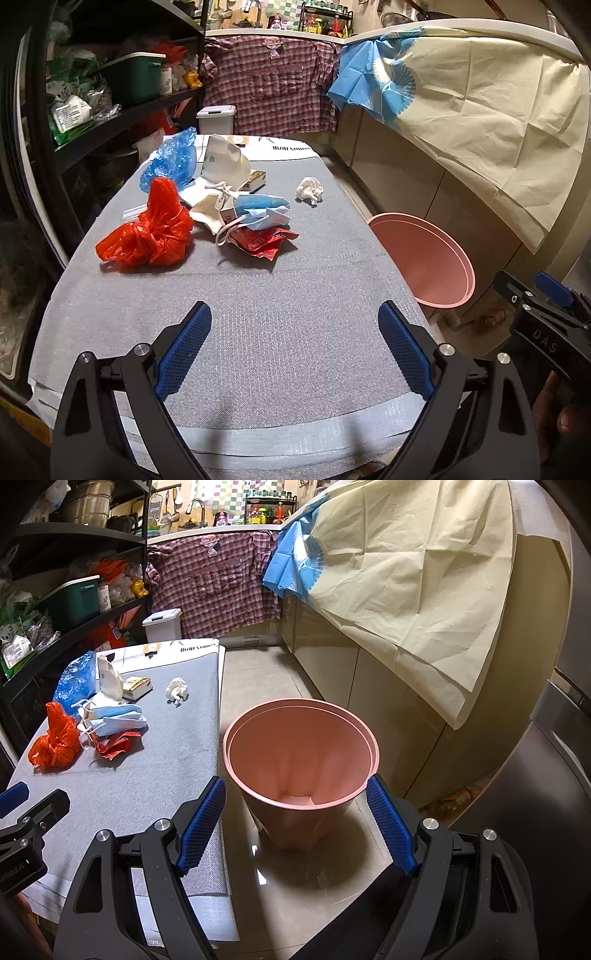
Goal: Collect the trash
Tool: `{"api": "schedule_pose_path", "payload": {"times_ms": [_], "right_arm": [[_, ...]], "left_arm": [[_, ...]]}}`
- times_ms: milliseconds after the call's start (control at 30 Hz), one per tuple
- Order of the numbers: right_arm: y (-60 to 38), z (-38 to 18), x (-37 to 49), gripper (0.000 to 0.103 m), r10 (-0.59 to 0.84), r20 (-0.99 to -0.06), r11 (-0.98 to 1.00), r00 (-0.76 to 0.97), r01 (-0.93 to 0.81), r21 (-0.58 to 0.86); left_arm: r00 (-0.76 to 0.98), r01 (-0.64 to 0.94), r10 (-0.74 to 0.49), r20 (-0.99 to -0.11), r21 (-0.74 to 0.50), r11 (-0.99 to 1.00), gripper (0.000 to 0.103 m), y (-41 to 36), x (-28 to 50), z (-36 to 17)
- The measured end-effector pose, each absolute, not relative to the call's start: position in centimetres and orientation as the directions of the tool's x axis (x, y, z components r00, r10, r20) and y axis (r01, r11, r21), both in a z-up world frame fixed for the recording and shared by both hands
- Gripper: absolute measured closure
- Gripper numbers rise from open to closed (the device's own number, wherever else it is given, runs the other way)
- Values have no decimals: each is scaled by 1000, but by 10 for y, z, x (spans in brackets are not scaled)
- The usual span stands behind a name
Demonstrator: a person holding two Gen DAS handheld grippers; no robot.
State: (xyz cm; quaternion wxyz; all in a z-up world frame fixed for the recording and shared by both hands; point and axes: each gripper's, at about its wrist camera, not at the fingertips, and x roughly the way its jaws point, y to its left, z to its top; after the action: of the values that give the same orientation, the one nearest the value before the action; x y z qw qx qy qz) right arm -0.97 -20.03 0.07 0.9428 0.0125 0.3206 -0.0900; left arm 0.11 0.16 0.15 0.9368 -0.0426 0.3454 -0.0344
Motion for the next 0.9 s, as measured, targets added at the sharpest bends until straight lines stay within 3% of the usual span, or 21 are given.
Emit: {"api": "schedule_pose_path", "payload": {"times_ms": [700, 900], "right_arm": [[-196, 1, -12, 26, -166, -605, 984, 779, 175, -43], [-196, 2, -13, 27, -167, -605, 983, 778, 178, -43]], "left_arm": [[762, 41, -94, -641, -97, 994, 14, 0, 0, 3], [754, 19, -73, -653, -89, 996, 20, -2, -1, 3]]}}
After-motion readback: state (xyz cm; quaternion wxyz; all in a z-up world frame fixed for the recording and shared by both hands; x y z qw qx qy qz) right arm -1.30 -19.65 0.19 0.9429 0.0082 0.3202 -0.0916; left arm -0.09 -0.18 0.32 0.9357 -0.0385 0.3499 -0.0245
